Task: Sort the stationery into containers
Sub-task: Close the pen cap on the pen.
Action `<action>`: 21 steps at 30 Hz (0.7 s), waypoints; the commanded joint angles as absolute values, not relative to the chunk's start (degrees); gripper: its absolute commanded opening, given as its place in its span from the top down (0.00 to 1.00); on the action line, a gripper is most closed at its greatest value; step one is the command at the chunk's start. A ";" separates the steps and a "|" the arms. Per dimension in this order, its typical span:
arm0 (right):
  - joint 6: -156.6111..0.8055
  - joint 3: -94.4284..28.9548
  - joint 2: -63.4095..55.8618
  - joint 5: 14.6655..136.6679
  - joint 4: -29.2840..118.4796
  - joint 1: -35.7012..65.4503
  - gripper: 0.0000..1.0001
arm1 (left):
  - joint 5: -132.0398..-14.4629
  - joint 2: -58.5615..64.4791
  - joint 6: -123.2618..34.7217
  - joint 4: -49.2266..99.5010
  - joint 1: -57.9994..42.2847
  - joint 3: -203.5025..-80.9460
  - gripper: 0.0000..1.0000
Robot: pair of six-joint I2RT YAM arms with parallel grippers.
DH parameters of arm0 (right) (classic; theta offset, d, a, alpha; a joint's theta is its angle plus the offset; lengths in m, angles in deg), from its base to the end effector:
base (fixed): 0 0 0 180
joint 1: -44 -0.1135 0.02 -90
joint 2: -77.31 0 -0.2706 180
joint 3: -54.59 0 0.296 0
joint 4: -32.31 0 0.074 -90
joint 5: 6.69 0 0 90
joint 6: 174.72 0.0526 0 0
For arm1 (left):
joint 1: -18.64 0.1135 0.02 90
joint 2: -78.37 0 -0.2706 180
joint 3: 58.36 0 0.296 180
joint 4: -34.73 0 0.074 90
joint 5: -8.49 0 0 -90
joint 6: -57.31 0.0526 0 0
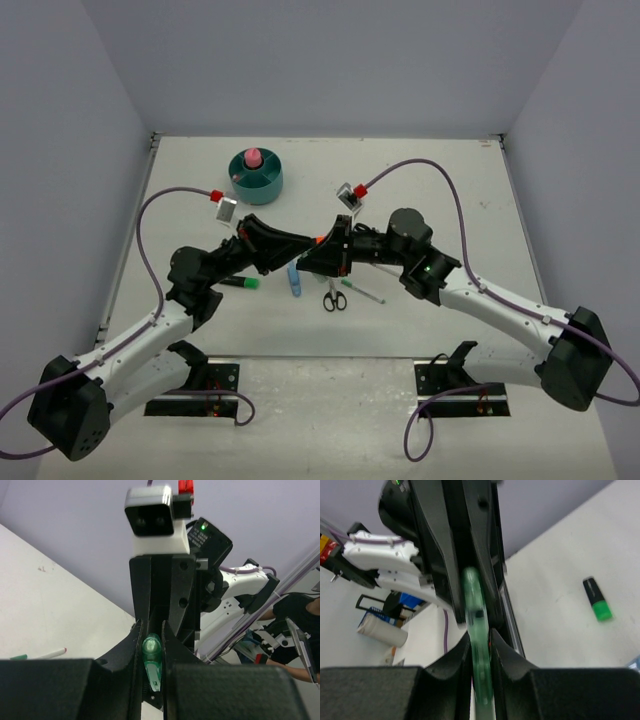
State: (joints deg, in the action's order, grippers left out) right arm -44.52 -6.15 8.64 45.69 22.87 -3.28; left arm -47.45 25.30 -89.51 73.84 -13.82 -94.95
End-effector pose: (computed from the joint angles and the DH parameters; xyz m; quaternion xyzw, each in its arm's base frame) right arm 0.2005 0.2645 0.3278 -0.2713 0.6449 0.6314 0.3344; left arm 0.1949 -0.1589 0.2911 0.1263 0.5698 -0.6746 0.4520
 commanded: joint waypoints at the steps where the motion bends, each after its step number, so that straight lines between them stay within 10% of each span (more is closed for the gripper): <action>1: -42.46 -17.77 7.02 50.51 6.54 -4.25 1.00 | -42.56 21.94 -85.65 64.78 -17.38 -89.89 1.00; 10: -43.65 -17.51 5.44 50.69 7.35 -4.16 0.98 | -43.81 23.87 -84.60 62.37 -17.48 -89.29 1.00; 15: -44.88 -14.92 4.36 45.11 9.50 -4.16 0.56 | -46.50 26.00 -82.93 56.89 -17.39 -92.26 1.00; 21: -46.85 -8.66 6.52 46.16 14.88 -4.16 0.53 | -50.36 29.85 -81.13 50.93 -17.39 -95.71 1.00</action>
